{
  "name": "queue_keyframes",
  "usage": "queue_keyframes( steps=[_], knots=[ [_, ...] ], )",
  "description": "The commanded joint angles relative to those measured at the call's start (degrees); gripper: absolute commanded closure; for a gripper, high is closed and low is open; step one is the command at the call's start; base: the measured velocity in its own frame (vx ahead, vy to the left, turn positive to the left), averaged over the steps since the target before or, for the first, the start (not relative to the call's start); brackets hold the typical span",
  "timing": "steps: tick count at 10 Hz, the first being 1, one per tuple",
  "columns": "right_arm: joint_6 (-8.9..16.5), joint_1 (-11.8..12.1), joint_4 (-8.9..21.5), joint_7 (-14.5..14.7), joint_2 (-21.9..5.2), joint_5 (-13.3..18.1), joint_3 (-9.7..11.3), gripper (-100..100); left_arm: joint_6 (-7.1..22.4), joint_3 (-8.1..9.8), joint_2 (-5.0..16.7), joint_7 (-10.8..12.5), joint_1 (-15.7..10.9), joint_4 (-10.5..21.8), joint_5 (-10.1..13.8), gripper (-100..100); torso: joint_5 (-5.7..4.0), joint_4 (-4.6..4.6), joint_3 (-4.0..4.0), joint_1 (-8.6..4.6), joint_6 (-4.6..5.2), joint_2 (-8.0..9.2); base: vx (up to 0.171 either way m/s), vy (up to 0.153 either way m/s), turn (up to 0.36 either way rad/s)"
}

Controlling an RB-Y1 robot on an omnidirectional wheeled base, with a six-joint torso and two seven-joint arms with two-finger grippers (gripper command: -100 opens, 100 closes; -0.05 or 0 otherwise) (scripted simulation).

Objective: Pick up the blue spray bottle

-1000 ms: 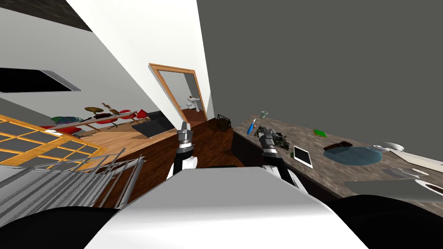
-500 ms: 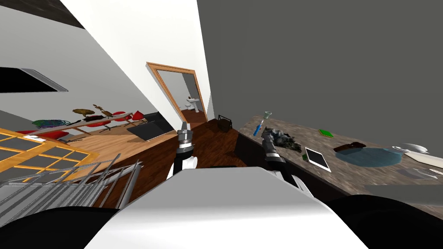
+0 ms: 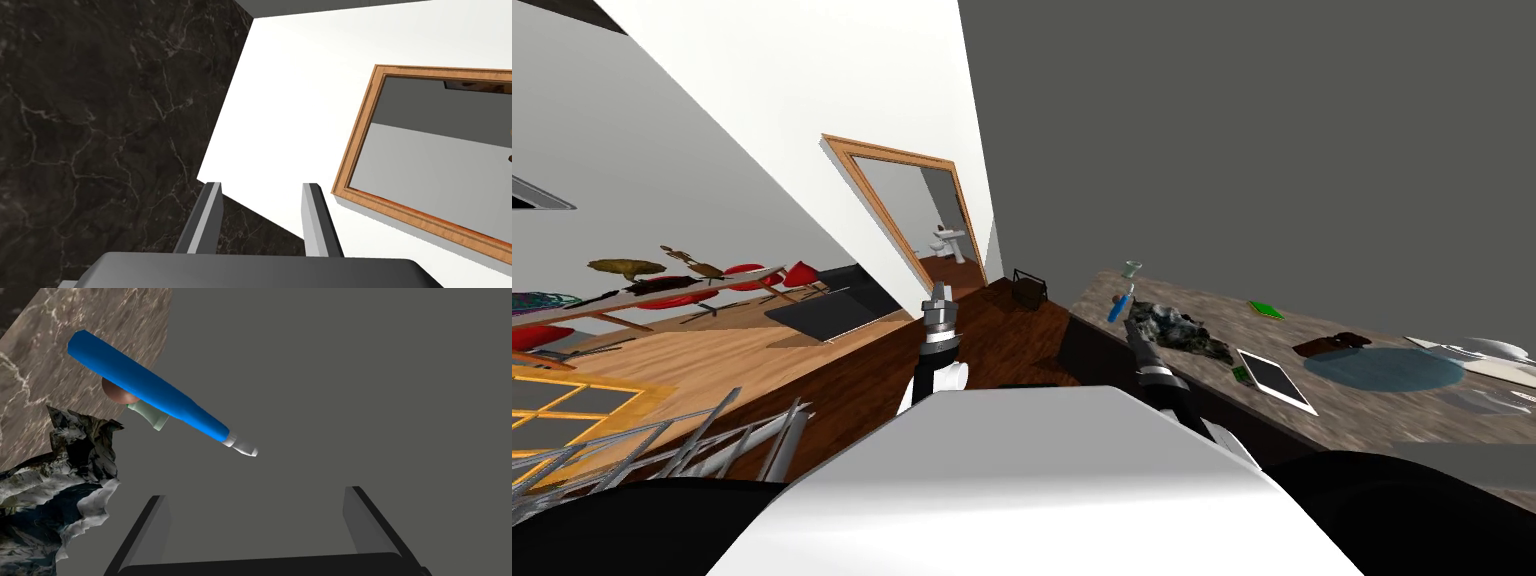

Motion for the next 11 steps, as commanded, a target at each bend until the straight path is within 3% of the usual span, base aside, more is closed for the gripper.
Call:
queue_keyframes(
  steps=[1, 11],
  knots=[
    [1.26, 0.87, 0.78, 1.86, -0.82, 1.53, -1.30, -100, 0.00, 0.00, 0.00, 0.00, 0.00, 0.00, 0.00, 0, 0.00, 0.00, 0.00, 0.00, 0.00, 0.00, 0.206, 0.072, -0.142],
    [7.64, 6.88, 3.67, 13.42, -6.25, 11.72, -9.07, -100, 0.00, 0.01, 0.01, 0.00, 0.00, 0.00, 0.00, 0, -0.03, -0.05, -0.12, -0.18, -0.01, -0.18, 0.256, 0.072, -0.163]
  ],
)
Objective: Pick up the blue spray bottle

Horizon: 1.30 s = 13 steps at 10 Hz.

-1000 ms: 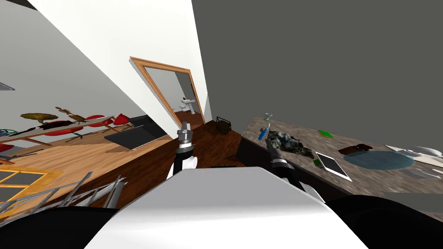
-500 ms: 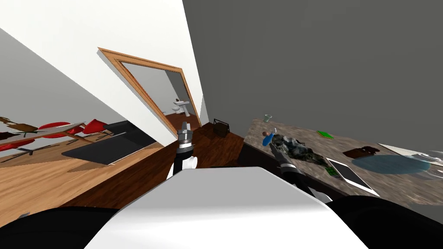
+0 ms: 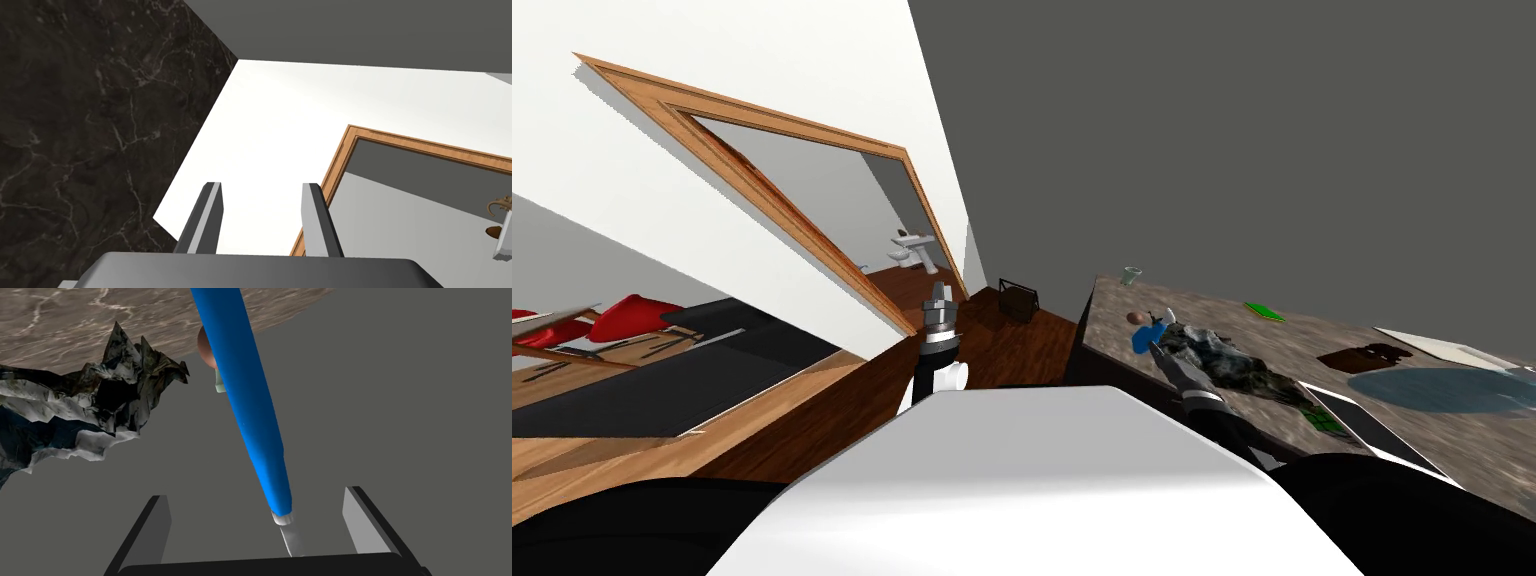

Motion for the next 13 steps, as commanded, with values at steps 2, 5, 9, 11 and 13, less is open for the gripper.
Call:
queue_keyframes(
  steps=[2, 5, 9, 11, 13],
  knots=[
    [1.90, 1.88, 0.23, 3.26, -1.82, 2.69, -2.10, -100, 0.00, 0.00, 0.00, 0.00, 0.00, 0.00, 0.00, 0, -0.01, 0.01, 0.03, -0.05, 0.00, 0.07, 0.218, 0.055, -0.150],
    [2.67, 2.47, 0.14, 4.35, -2.52, 3.71, -2.69, -100, 0.00, 0.00, 0.00, 0.00, 0.00, 0.00, 0.00, 0, 0.01, 0.03, 0.08, 0.01, 0.00, 0.13, 0.169, 0.064, -0.095],
    [3.46, -2.34, 5.02, 2.19, -5.54, 4.91, -1.17, -100, 0.01, 0.00, 0.00, 0.00, -0.04, 0.01, 0.00, 0, -0.04, 0.26, 0.68, -0.15, -0.01, 1.20, -0.049, 0.032, 0.004],
    [4.09, -6.41, 8.83, -0.18, -8.51, 6.01, 0.42, -100, 0.01, 0.00, 0.00, 0.00, -0.05, 0.01, 0.00, 0, -0.05, 0.28, 0.73, -0.18, -0.02, 1.28, -0.100, 0.046, 0.007],
    [4.72, -9.55, 11.95, -2.56, -11.33, 7.12, 2.00, -100, 0.01, 0.00, 0.00, 0.00, -0.04, 0.01, 0.00, 0, -0.05, 0.26, 0.67, -0.24, 0.01, 1.17, -0.064, 0.017, 0.002]
  ],
)
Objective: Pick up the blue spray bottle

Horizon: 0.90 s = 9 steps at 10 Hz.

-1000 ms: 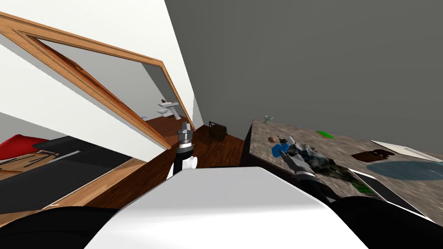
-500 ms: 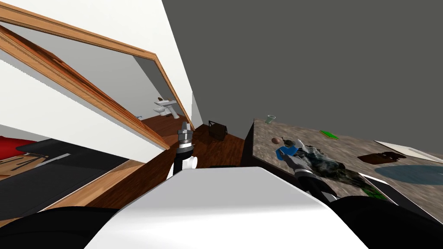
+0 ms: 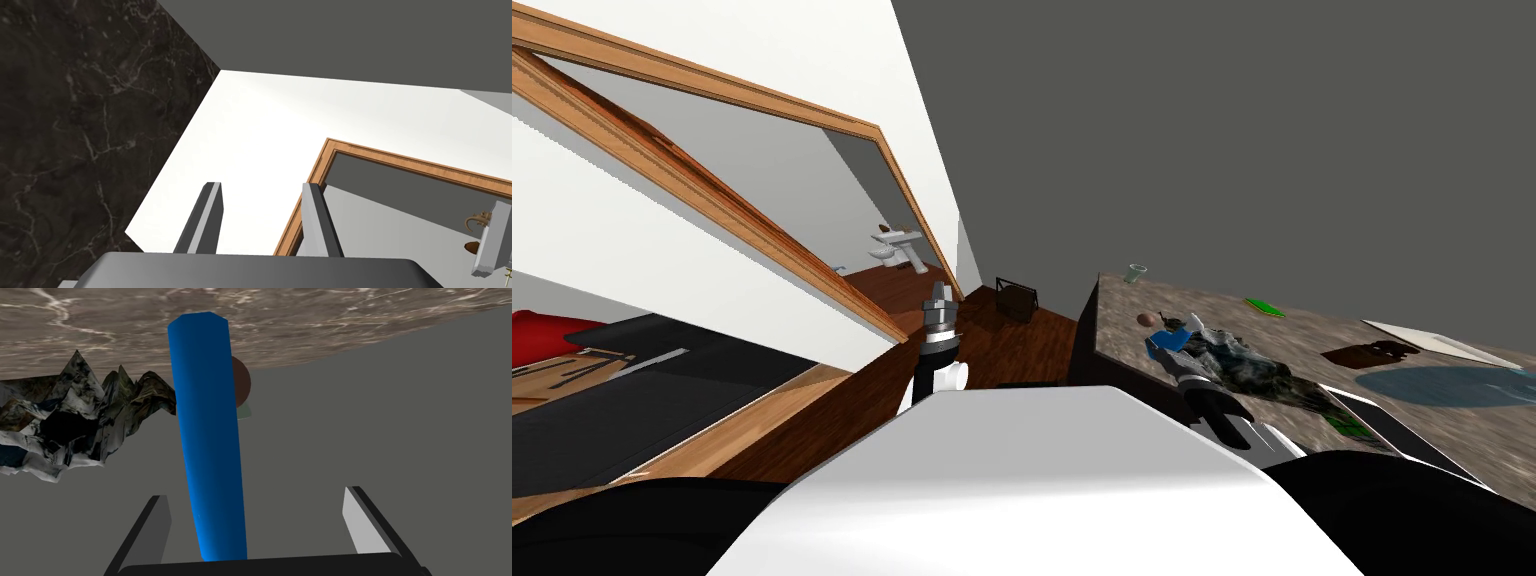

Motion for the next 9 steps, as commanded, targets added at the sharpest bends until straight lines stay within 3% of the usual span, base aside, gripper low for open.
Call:
queue_keyframes(
  steps=[1, 2, 3, 5, 6, 8, 9],
  knots=[
    [0.32, -2.86, 2.86, -1.24, -1.30, 0.64, 0.83, -100, 0.00, 0.00, 0.00, 0.00, 0.00, 0.00, 0.00, 0, 0.00, 0.00, 0.00, 0.00, 0.00, 0.00, -0.093, 0.039, 0.010],
    [0.32, -3.91, 4.13, -1.24, -1.30, 0.64, 0.83, -100, 0.00, 0.00, 0.00, 0.00, 0.00, 0.00, 0.00, 0, 0.01, 0.01, 0.02, 0.08, 0.01, 0.03, -0.042, 0.035, -0.002],
    [0.95, -5.65, 5.62, -3.61, -3.97, 1.74, 2.41, -100, 0.00, 0.00, 0.00, 0.00, 0.01, 0.00, 0.00, 0, 0.02, -0.01, -0.04, 0.08, 0.02, -0.09, -0.080, 0.058, 0.008],
    [0.95, -8.77, 8.92, -3.61, -4.26, 1.74, 2.41, -100, 0.00, 0.00, 0.00, 0.00, 0.00, 0.00, 0.00, 0, 0.03, 0.01, 0.01, 0.13, 0.01, 0.00, -0.062, 0.033, 0.001],
    [1.58, -10.65, 10.64, -5.98, -7.07, 2.85, 3.99, -100, 0.00, 0.00, 0.00, 0.00, 0.01, 0.00, 0.00, 0, 0.01, -0.01, -0.05, 0.03, 0.02, -0.11, -0.080, 0.031, 0.012],
    [1.58, -13.63, 13.97, -5.98, -7.23, 2.85, 3.99, -100, 0.00, 0.00, 0.00, 0.00, 0.00, 0.00, 0.00, 0, 0.02, 0.01, 0.01, 0.11, 0.02, -0.01, -0.065, 0.036, 0.000],
    [2.21, -15.89, 16.44, -8.36, -10.20, 3.96, 5.57, -100, 0.00, 0.00, 0.00, 0.00, 0.01, 0.00, 0.00, 0, 0.02, -0.01, -0.05, 0.05, 0.02, -0.10, -0.088, 0.028, 0.010]
  ],
)
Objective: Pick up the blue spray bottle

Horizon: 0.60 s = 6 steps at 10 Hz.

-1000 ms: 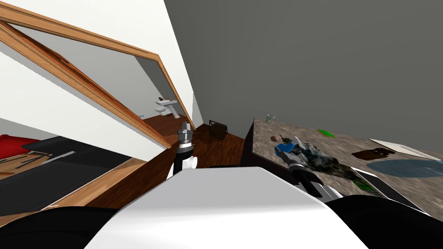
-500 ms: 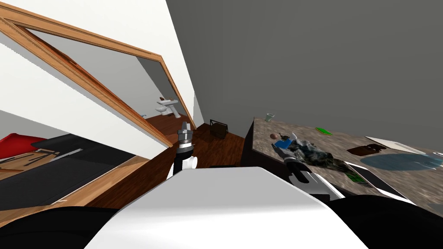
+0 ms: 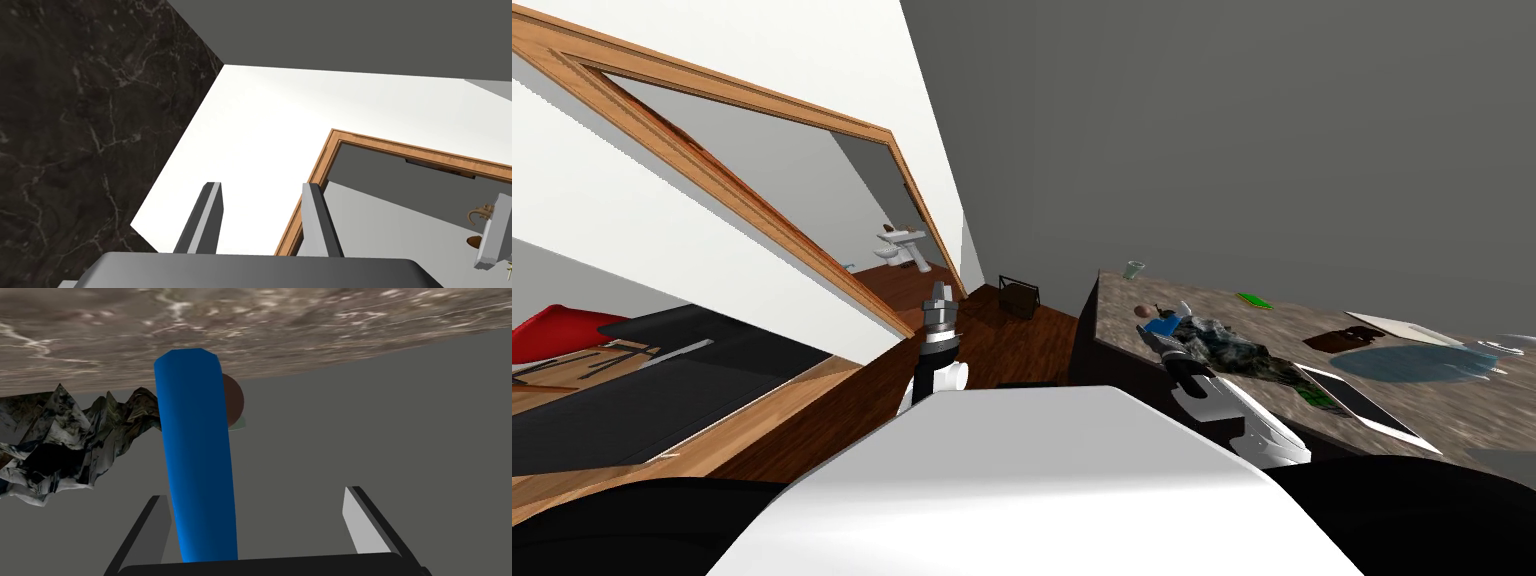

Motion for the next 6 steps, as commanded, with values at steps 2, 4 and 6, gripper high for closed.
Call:
queue_keyframes(
  steps=[2, 4, 6],
  knots=[
    [0.41, -3.62, 3.48, -1.16, -0.89, 0.75, 0.72, -100, 0.00, 0.00, 0.00, 0.00, 0.00, 0.00, 0.00, 0, 0.00, 0.01, 0.01, 0.06, 0.01, 0.01, -0.064, 0.040, 0.002],
    [1.04, -7.64, 7.43, -3.54, -3.85, 1.85, 2.30, -100, 0.00, 0.00, 0.00, 0.00, 0.00, 0.00, 0.00, 0, 0.01, 0.00, 0.00, 0.05, 0.01, -0.01, -0.088, 0.039, 0.008],
    [1.67, -10.50, 10.43, -5.91, -6.31, 2.96, 3.88, -100, 0.00, 0.00, 0.00, 0.00, 0.01, 0.00, 0.00, 0, 0.00, -0.01, -0.03, 0.00, 0.02, -0.08, -0.061, 0.035, 0.003]
  ],
)
